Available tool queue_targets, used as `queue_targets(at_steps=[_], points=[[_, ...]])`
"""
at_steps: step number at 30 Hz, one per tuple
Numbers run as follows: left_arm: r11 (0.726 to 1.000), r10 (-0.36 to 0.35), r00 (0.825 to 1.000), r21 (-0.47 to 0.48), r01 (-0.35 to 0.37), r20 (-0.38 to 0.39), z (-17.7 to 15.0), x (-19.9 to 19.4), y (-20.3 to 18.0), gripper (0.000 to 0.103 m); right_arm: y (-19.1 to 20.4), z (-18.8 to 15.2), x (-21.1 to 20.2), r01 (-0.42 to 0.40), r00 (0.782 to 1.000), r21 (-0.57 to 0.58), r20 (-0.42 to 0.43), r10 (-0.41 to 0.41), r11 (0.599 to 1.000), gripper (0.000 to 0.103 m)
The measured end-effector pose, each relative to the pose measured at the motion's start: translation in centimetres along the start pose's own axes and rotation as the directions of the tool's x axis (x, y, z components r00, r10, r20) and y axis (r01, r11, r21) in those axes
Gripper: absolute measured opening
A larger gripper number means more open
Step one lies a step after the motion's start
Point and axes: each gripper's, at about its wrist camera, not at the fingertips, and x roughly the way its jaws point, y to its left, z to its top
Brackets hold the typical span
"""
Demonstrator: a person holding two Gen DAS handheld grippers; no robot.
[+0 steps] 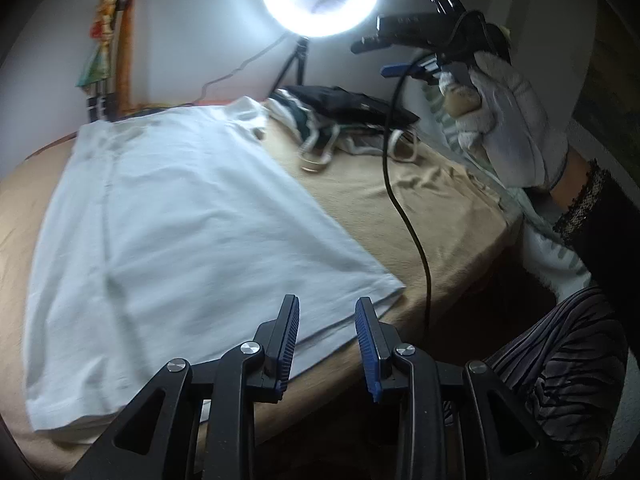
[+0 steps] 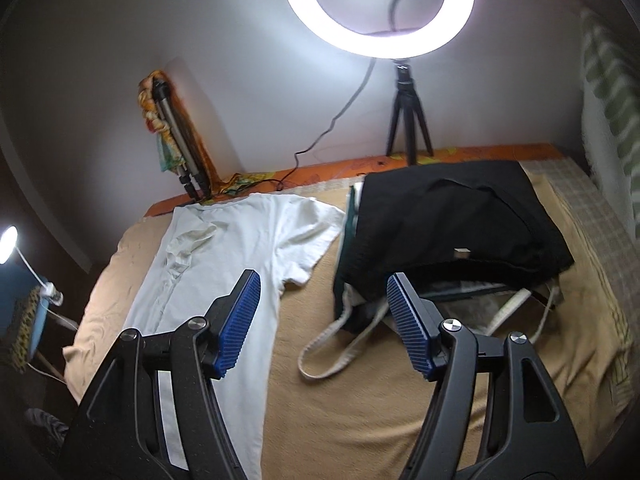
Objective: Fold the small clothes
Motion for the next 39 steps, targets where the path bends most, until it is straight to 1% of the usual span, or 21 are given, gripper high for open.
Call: queue_targets(at_steps=[2, 5, 8, 9, 10, 14, 16, 17, 18, 19, 20, 21, 23, 27, 31, 34, 36, 39], points=[[1.000, -0.014, 1.000, 0.021, 0.015, -0.016, 0.4, 1.7, -1.4, 0.031, -2.1, -0.2, -0.4, 0.006, 1.000, 0.044, 0.000, -0.006, 0.999, 0.069], [0.998, -0.039, 0.998, 0.045, 0.042, -0.049, 1.0, 4.1, -3.1, 0.036, -4.5, -0.6, -0.6, 0.016, 1.000, 0.091, -0.007, -0.015, 0.996, 0.069], [0.996, -0.056, 0.994, 0.067, 0.062, -0.088, 1.3, 6.2, -4.6, 0.039, -5.9, -1.0, -0.4, 0.027, 0.999, 0.111, -0.021, -0.025, 0.993, 0.069], [0.995, -0.055, 0.994, 0.076, 0.062, -0.098, 1.2, 6.7, -5.0, 0.042, -6.1, -1.0, -0.2, 0.031, 0.999, 0.111, -0.025, -0.028, 0.993, 0.069], [0.995, -0.043, 0.994, 0.086, 0.052, -0.105, 1.1, 7.1, -5.2, 0.043, -6.3, -1.1, 0.0, 0.034, 0.999, 0.108, -0.030, -0.031, 0.994, 0.069], [0.993, 0.002, 0.995, 0.116, 0.010, -0.100, 1.3, 7.9, -5.6, 0.043, -6.0, -1.0, 0.6, 0.021, 0.999, 0.094, -0.039, -0.017, 0.995, 0.069], [0.992, 0.018, 0.995, 0.129, -0.005, -0.100, 1.5, 8.2, -5.6, 0.041, -5.7, -1.0, 0.8, 0.006, 0.999, 0.083, -0.041, -0.003, 0.997, 0.069], [0.990, 0.026, 0.995, 0.138, -0.012, -0.099, 1.5, 8.3, -5.6, 0.039, -5.3, -0.9, 1.0, -0.002, 0.999, 0.074, -0.044, 0.005, 0.997, 0.069], [0.989, 0.034, 0.995, 0.147, -0.020, -0.092, 1.5, 8.4, -5.5, 0.031, -5.2, -0.9, 1.0, -0.006, 0.999, 0.068, -0.046, 0.009, 0.998, 0.069], [0.988, 0.046, 0.995, 0.152, -0.033, -0.085, 1.6, 8.5, -5.3, 0.025, -4.8, -0.9, 1.3, -0.013, 0.999, 0.061, -0.050, 0.016, 0.998, 0.069], [0.988, 0.051, 0.995, 0.151, -0.039, -0.080, 1.6, 8.5, -5.0, 0.015, -4.4, -0.8, 1.6, -0.025, 0.998, 0.054, -0.055, 0.028, 0.998, 0.069], [0.990, 0.037, 0.996, 0.136, -0.026, -0.080, 1.8, 8.5, -4.6, 0.006, -4.0, -0.6, 1.8, -0.035, 0.998, 0.052, -0.058, 0.038, 0.998, 0.069], [0.996, -0.001, 0.996, 0.084, 0.008, -0.084, 2.1, 8.3, -3.5, 0.003, -3.2, -0.4, 2.6, -0.059, 0.996, 0.054, -0.068, 0.063, 0.997, 0.069], [0.999, -0.041, 0.998, -0.022, 0.040, -0.047, 2.5, 6.7, -1.9, 0.002, -1.1, 0.1, 5.0, -0.125, 0.986, 0.069, -0.102, 0.132, 0.990, 0.069], [0.993, -0.060, 0.998, -0.101, 0.060, 0.003, 3.0, 5.0, -0.5, 0.002, 0.7, 0.0, 8.8, -0.189, 0.962, 0.133, -0.172, 0.210, 0.973, 0.069], [0.986, -0.071, 0.997, -0.150, 0.075, 0.030, 3.3, 4.1, 0.7, 0.002, 2.1, -0.4, 12.3, -0.183, 0.948, 0.151, -0.236, 0.215, 0.972, 0.069], [0.983, -0.074, 0.996, -0.167, 0.081, 0.043, 3.4, 3.6, 1.3, 0.002, 2.9, -0.6, 14.5, -0.157, 0.942, 0.153, -0.273, 0.194, 0.976, 0.069], [0.979, -0.077, 0.995, -0.187, 0.086, 0.056, 3.4, 3.1, 2.2, 0.002, 3.4, -0.7, 17.6, -0.111, 0.936, 0.193, -0.310, 0.168, 0.975, 0.069]])
